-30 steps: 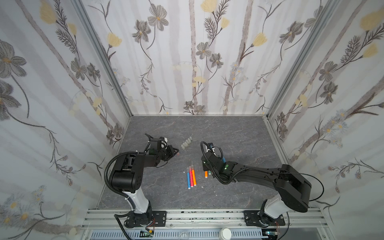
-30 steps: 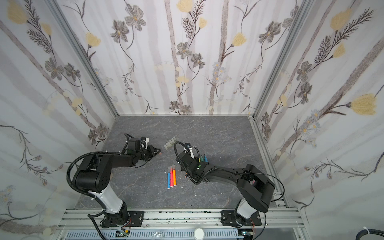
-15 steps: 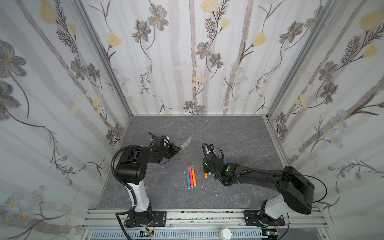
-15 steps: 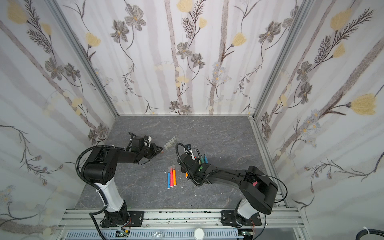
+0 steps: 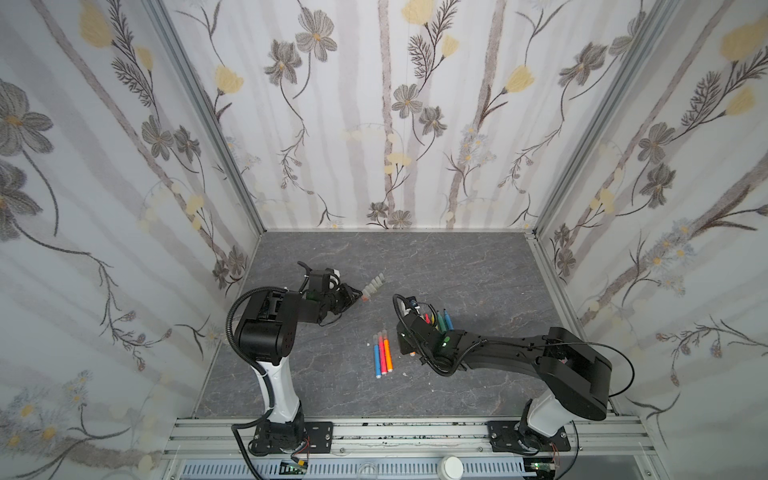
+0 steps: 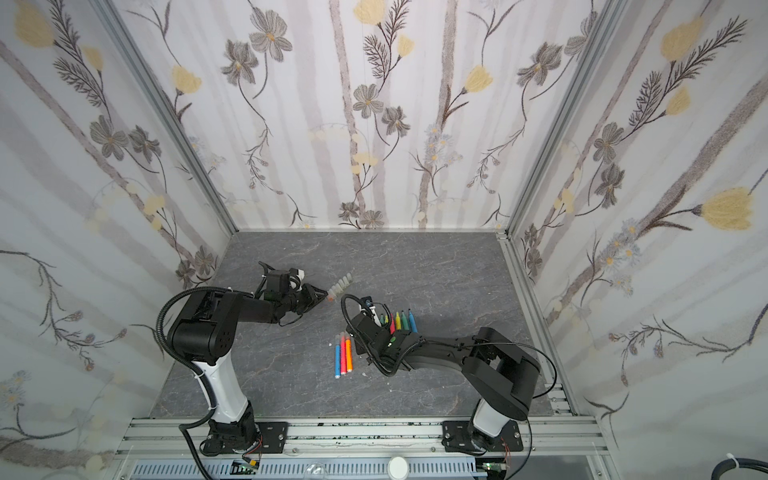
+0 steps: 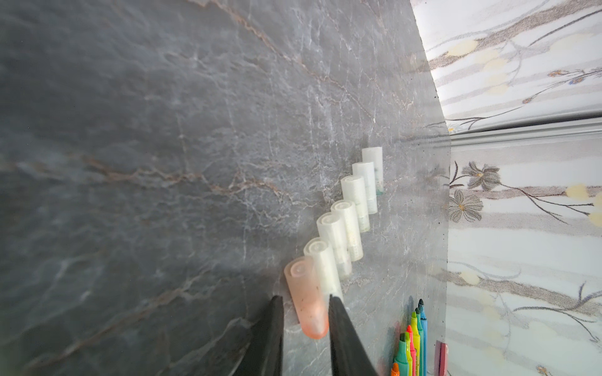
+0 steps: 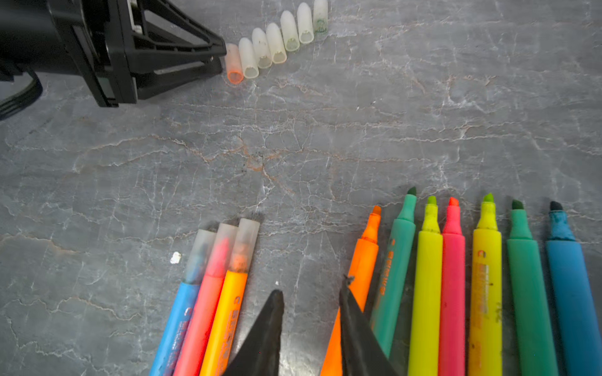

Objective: Open the pen caps
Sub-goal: 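Set the orange cap at the end of the cap row with the left gripper, then move the right gripper to the capped orange marker beside the pink one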

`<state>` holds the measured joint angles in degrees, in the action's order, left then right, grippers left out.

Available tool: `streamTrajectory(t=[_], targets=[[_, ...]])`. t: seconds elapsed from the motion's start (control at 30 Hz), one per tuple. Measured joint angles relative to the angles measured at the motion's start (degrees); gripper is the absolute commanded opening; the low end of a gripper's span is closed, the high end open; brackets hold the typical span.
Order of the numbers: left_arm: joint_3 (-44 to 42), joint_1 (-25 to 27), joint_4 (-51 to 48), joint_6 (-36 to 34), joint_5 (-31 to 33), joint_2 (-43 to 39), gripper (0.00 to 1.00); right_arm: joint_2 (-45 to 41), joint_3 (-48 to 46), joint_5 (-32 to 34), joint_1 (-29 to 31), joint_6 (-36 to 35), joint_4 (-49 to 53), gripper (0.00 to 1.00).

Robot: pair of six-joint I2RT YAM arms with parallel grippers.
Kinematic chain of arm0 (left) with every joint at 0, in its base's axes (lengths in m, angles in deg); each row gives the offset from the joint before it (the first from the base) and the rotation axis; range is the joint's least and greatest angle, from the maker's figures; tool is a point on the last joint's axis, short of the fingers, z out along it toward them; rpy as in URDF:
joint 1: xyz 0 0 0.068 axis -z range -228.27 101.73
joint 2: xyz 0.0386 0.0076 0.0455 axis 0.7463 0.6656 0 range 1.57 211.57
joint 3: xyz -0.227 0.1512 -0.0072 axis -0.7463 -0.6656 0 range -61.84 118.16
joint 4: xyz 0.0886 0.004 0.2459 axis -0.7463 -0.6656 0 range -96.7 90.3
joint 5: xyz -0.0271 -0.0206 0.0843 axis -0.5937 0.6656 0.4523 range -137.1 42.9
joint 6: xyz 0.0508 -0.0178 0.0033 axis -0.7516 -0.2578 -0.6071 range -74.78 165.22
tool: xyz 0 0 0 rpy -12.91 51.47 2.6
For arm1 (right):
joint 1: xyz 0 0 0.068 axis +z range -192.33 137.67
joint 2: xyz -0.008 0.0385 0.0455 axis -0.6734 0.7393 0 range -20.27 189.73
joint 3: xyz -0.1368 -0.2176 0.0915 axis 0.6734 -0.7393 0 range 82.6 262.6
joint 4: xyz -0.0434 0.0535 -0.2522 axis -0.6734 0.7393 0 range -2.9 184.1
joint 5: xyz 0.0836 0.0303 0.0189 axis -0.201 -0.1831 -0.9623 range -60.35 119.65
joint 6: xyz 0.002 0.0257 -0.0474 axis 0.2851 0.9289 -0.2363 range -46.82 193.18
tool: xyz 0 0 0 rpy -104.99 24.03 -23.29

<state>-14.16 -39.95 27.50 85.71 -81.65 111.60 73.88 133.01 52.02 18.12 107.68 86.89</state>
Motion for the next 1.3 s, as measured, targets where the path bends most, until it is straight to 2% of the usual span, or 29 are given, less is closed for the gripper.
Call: streamTrajectory(t=[0.27, 0.5, 0.83, 1.2, 1.3], targets=[[-0.17, 0.0, -0.04, 0.09, 0.02, -0.81, 0.29, 3.82, 2.05, -2.8, 1.88, 1.07, -0.61, 0.3], [-2.05, 0.0, -0.85, 0.2, 0.0, -7.54, 0.31, 6.86, 4.44, -4.46, 3.13, 2.03, -0.31, 0.3], [-2.8, -0.2, -6.84, -1.95, 0.63, -17.11, 0.32, 10.1, 6.29, -5.64, 3.39, 2.54, 1.53, 0.3], [-3.82, -1.2, -10.75, -4.07, 1.01, -21.86, 0.33, 14.34, 9.75, -6.19, 3.91, 2.51, 3.61, 0.3], [-3.69, -1.29, -11.96, -4.33, 1.01, -22.32, 0.33, 14.58, 9.9, -5.49, 4.04, 2.56, 3.8, 0.27]])
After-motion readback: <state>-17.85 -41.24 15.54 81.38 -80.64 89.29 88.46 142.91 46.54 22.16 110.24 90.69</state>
